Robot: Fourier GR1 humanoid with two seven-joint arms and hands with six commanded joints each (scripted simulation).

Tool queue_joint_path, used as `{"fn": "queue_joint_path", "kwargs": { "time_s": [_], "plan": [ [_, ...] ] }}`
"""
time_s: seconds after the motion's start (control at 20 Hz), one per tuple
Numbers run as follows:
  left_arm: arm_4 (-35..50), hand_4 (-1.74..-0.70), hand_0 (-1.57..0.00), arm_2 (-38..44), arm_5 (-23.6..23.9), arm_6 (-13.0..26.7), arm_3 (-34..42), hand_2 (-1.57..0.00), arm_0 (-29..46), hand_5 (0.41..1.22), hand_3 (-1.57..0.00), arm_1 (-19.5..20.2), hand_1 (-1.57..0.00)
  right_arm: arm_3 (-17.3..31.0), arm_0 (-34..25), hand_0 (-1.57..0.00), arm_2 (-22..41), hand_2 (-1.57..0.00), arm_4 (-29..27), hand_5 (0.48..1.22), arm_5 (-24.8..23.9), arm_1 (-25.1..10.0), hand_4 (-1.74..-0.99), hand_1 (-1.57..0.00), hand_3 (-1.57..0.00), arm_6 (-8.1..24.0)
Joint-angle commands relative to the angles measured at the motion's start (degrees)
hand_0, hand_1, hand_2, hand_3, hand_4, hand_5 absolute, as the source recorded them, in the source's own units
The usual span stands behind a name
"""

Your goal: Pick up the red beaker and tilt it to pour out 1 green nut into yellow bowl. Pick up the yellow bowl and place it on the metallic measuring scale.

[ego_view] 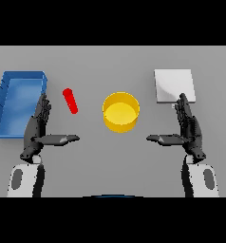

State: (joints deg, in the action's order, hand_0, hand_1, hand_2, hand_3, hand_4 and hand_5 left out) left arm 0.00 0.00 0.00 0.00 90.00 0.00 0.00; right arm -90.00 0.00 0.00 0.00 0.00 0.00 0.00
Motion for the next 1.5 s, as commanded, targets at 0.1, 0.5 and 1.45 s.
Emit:
{"fn": "queue_joint_path", "kwargs": {
  "time_s": [0.1,0.5,1.45],
  "plan": [
    [0.01,-1.14,0.0,-0.25,-0.12,-0.45,0.65,0.0,0.9,0.66,0.0,-0.03,0.0,-0.18,0.24,0.0,0.27,0.0,0.17,0.578,-0.14,0.22,-1.071,0.0,0.0,-0.15],
    [-8.14,-1.14,0.0,-7.7,-1.35,0.28,13.33,0.0,9.77,0.66,0.0,3.53,0.0,-7.22,5.13,0.0,7.62,0.0,16.51,0.581,-4.38,-3.93,-1.071,0.0,0.0,-5.56],
    [-7.96,-1.2,0.0,-1.95,-3.0,-0.67,-15.66,0.0,-13.74,0.646,0.0,4.54,0.0,-7.78,5.8,0.0,6.88,0.0,11.85,0.626,-0.51,-4.12,-1.218,0.0,0.0,-6.28]
  ]
}}
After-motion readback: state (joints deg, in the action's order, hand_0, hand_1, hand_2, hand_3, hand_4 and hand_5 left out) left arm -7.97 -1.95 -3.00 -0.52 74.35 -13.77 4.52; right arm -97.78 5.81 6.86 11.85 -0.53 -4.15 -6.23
